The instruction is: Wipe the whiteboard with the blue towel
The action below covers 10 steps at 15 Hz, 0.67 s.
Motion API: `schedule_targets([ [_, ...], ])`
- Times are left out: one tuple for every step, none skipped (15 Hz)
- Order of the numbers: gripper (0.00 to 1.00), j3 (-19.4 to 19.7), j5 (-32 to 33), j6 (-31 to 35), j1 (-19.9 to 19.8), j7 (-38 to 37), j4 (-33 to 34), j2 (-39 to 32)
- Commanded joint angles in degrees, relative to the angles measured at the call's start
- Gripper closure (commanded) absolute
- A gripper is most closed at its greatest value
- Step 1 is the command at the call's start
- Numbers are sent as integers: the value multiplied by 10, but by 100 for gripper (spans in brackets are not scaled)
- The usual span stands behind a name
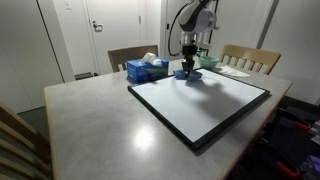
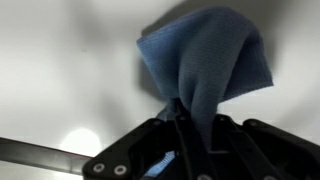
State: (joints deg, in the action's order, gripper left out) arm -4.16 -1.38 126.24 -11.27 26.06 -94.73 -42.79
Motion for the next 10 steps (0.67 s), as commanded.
schedule_targets([
  [96,11,20,24,30,-29,6,-11],
  [96,13,25,34,41,-45,3,-13],
  [96,14,27,42,49,-59,0,-13],
  [96,14,28,49,58,-76,-2,-13],
  [96,12,27,51,65,-88,-4,-15],
  [96,10,24,48,71,-99,-2,-18],
  [96,8,23,45,77,-105,-1,-20],
  [96,6,21,42,82,-111,0,-23],
  [96,4,21,41,88,-116,1,-25],
  [96,3,22,41,94,-120,2,-26],
])
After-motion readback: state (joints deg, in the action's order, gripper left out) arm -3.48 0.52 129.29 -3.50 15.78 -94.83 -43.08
